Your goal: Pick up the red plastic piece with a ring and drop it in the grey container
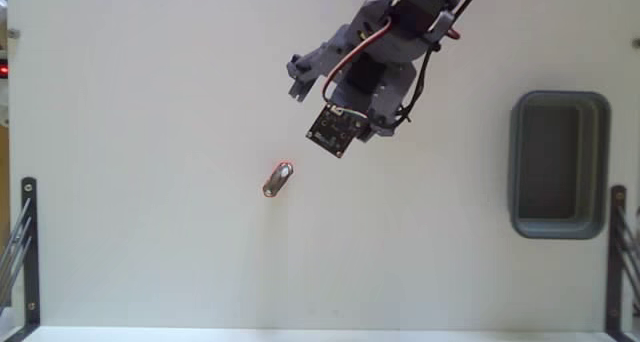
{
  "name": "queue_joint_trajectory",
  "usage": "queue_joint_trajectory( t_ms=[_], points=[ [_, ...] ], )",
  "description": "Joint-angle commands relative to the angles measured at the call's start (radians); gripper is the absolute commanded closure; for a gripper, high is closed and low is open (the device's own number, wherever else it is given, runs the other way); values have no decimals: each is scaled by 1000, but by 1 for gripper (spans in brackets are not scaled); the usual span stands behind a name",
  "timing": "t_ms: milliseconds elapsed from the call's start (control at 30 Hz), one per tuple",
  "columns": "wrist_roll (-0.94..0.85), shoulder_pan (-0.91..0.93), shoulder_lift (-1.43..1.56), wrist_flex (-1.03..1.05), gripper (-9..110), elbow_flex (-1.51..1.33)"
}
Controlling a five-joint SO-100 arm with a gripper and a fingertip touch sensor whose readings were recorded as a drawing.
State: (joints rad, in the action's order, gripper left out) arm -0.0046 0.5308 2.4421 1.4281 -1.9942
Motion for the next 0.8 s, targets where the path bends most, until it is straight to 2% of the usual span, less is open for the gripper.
queue_joint_trajectory(
  t_ms=[0,767],
  points=[
    [5,25,38,2,-9,-5],
    [5,25,-5,-36,-9,0]
  ],
)
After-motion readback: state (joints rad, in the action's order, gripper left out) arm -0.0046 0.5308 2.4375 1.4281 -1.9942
